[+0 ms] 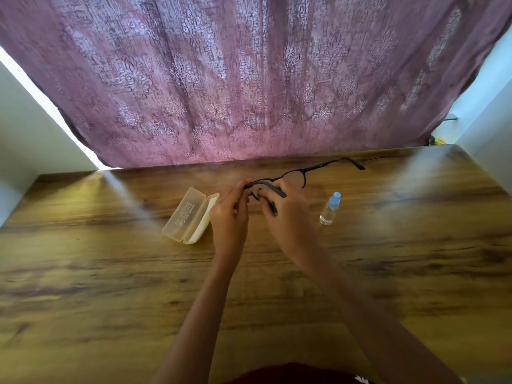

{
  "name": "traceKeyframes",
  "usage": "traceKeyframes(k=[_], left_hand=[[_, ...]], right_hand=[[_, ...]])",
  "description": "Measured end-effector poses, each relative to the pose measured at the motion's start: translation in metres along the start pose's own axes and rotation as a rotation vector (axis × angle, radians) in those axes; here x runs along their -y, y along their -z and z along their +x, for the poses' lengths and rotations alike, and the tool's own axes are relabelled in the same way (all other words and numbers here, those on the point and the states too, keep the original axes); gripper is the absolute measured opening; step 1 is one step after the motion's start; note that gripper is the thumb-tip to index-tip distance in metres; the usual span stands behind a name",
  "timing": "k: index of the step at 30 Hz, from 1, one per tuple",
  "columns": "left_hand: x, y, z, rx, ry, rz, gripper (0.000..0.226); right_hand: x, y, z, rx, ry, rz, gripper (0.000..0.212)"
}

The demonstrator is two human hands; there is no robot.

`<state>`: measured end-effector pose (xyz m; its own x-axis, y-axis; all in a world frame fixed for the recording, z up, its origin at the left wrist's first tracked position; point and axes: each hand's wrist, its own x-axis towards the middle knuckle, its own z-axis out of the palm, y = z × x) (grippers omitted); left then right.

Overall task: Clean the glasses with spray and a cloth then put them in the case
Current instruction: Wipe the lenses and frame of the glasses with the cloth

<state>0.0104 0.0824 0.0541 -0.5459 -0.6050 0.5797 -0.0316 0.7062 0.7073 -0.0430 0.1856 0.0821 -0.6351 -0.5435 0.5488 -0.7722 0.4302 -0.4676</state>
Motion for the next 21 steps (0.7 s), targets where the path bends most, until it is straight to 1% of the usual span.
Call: traceKeyframes(k=[3,6,9,12,14,19,21], left_hand=[[0.000,-0.001,-0.003,-0.008,-0.015,0.001,0.023],[0.000,-0.001,-0.004,-0.018,-0.023,0.001,0.023],[0.003,0.000,-0.003,-0.028,-0.006,-0.003,0.022],[0.004,-0.001,-0.001,-0.027,0.016,-0.005,0.023],[0.004,-0.002,-0.002,-0.021,0.009,0.002,0.022],[0.004,-0.003,-0.004,0.009,0.018,-0.028,0.023],[0.004,-0.002,-0.004,0.005,0.015,-0.020,0.023]], right_hand=[[0.001,0.000,0.006,0.041,0.015,0.038,0.016],[0.001,0.003,0.015,-0.008,0.015,0.091,0.015],[-0.003,0.005,0.014,-0.051,0.005,0.092,0.015],[-0.006,0.001,0.006,0.010,0.003,0.016,0.015],[-0.005,-0.001,0.003,0.035,0.018,0.011,0.016],[0.001,0.001,0.010,-0.005,0.010,0.139,0.013],[0.001,0.001,0.011,-0.008,0.007,0.150,0.013]])
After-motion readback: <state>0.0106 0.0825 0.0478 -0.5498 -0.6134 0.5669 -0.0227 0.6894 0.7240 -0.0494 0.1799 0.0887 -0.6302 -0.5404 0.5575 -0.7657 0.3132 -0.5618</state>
